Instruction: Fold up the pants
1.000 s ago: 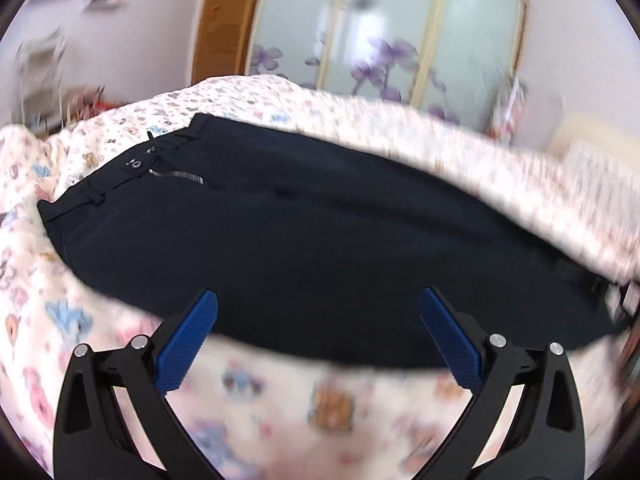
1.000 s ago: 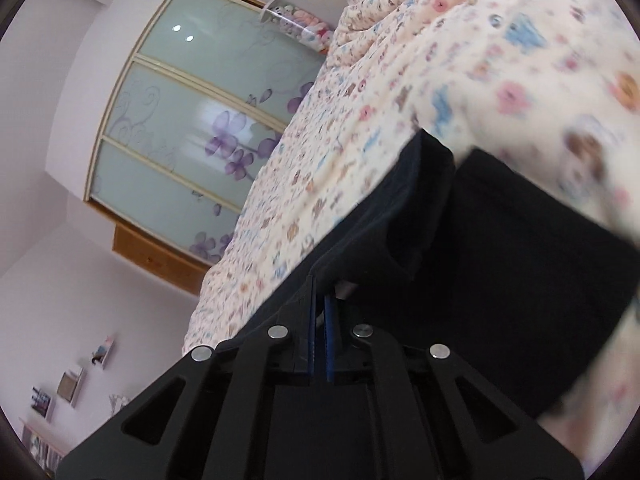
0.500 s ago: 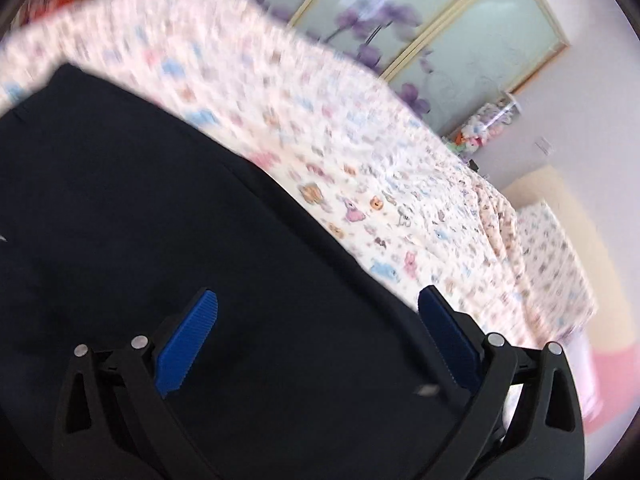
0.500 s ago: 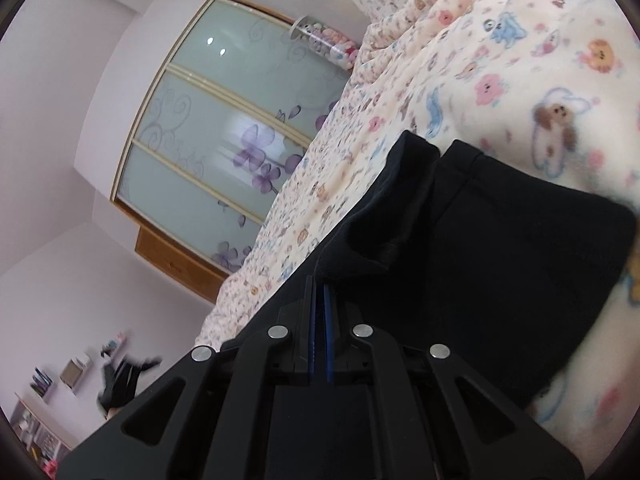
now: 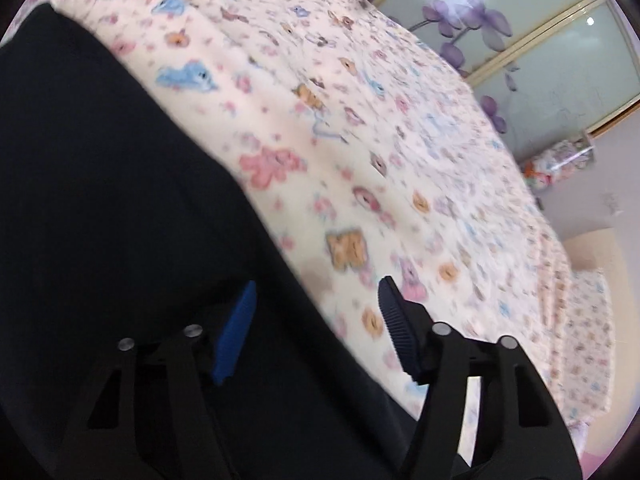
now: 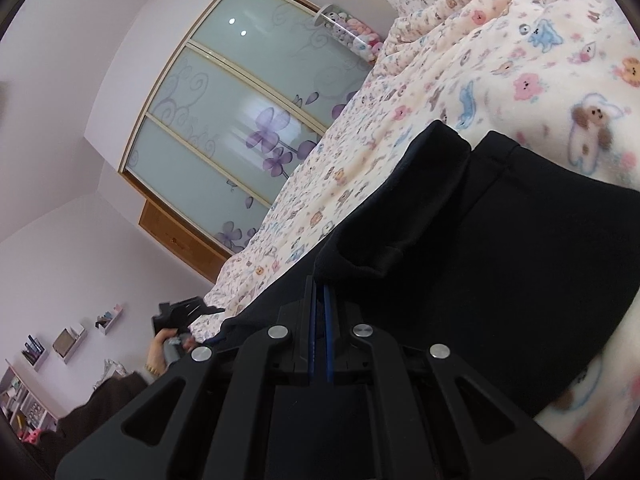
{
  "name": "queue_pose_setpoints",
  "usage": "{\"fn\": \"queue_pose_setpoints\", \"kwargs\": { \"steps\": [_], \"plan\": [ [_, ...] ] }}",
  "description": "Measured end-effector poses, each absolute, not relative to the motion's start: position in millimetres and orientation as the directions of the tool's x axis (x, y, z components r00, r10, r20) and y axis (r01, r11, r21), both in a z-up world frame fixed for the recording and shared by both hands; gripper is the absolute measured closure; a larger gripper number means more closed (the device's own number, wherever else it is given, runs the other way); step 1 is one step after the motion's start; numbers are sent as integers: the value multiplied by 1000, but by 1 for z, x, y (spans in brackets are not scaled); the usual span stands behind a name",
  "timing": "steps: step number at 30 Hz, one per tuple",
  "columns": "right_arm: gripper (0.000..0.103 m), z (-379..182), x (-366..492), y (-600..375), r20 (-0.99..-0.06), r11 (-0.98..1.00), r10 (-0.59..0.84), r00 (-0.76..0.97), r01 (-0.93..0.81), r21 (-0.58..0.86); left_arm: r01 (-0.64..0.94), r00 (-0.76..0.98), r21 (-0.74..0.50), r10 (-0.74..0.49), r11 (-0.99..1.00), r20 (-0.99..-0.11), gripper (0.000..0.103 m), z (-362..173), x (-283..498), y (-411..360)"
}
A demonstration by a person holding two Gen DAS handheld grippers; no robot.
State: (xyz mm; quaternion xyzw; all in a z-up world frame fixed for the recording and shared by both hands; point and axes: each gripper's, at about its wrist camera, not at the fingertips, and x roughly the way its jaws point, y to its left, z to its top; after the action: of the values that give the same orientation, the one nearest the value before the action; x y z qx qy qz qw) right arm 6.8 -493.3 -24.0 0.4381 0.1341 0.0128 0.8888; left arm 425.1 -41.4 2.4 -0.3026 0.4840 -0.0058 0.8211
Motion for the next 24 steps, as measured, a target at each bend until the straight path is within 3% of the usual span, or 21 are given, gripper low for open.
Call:
{"fn": "queue_pose_setpoints", "kwargs": {
  "steps": [2, 3, 7, 12, 16, 24],
  "plan": [
    [99, -25, 8, -495, -228, 617, 143, 963, 93, 782, -313, 486, -378, -196, 871, -852, 69, -2, 435, -49],
    [99, -26, 9, -496, -228, 616, 147, 963, 91, 783, -307, 489, -343, -162, 888, -857, 100, -1, 434, -50],
    [99, -29, 9, -503, -214, 602, 148, 965, 84, 794, -261, 582, -460, -242, 848, -776, 102, 6, 409, -28],
    [99, -26, 6, -508, -193, 605, 128, 973, 78, 793, -157, 705, -464, -230, 872, -671, 102, 39, 350, -15],
    [99, -23, 0, -511, -166, 616, 94, 982, 73, 784, -114, 790, -544, -256, 832, -557, 102, 67, 279, 15],
    [99, -12, -17, -511, -122, 653, -12, 993, 100, 750, -95, 854, -626, -259, 774, -450, 102, 62, 136, 75]
  ]
}}
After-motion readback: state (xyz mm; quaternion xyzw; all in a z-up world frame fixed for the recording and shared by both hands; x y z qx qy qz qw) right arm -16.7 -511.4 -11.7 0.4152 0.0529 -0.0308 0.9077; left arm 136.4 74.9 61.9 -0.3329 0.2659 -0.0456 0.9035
